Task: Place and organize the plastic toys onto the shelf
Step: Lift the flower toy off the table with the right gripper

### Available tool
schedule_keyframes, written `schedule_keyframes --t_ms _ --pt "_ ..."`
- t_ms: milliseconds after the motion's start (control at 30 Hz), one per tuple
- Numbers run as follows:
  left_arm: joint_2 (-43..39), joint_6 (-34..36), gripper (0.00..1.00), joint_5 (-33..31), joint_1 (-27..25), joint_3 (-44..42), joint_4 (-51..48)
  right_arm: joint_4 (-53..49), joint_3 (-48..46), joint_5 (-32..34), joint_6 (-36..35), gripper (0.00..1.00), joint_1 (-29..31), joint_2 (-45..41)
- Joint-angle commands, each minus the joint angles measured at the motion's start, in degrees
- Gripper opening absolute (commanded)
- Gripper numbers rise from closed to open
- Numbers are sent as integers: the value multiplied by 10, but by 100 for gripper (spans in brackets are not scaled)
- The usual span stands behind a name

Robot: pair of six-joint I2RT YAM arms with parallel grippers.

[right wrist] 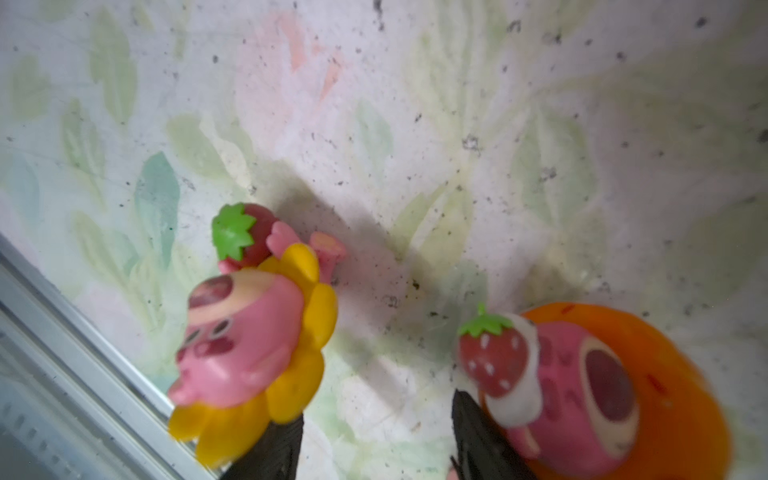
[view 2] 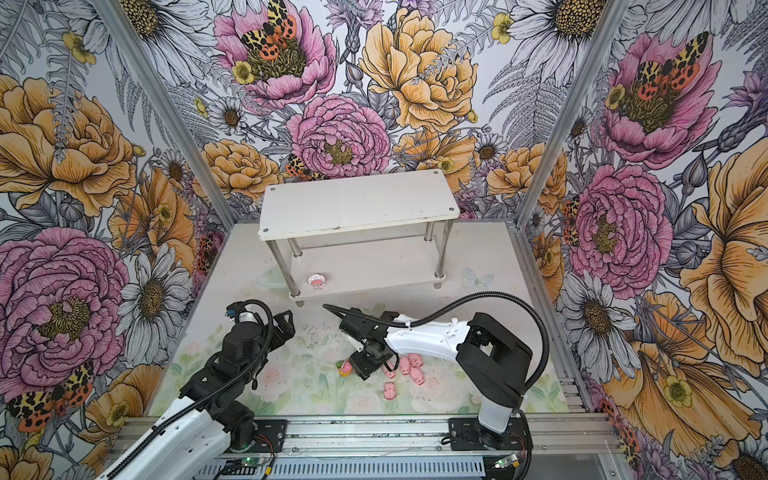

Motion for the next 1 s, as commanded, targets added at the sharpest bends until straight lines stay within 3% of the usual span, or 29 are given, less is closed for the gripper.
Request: schedule_keyframes --t_ms 0,167,300,533,967 --pt "2 -3 99 -9 5 1 10 -1 4 -47 33 60 -3 -40" --pt "9 -3 99 -6 6 1 18 38 13 -132 91 66 -3 -16" --pt "8 -1 99 -3 5 0 18 60 19 -152 124 67 -2 14" --pt "-3 4 99 -6 8 -8 17 93 44 -153 143 63 -3 56" --pt "-21 15 99 3 25 -9 -1 82 99 -115 108 55 -4 110"
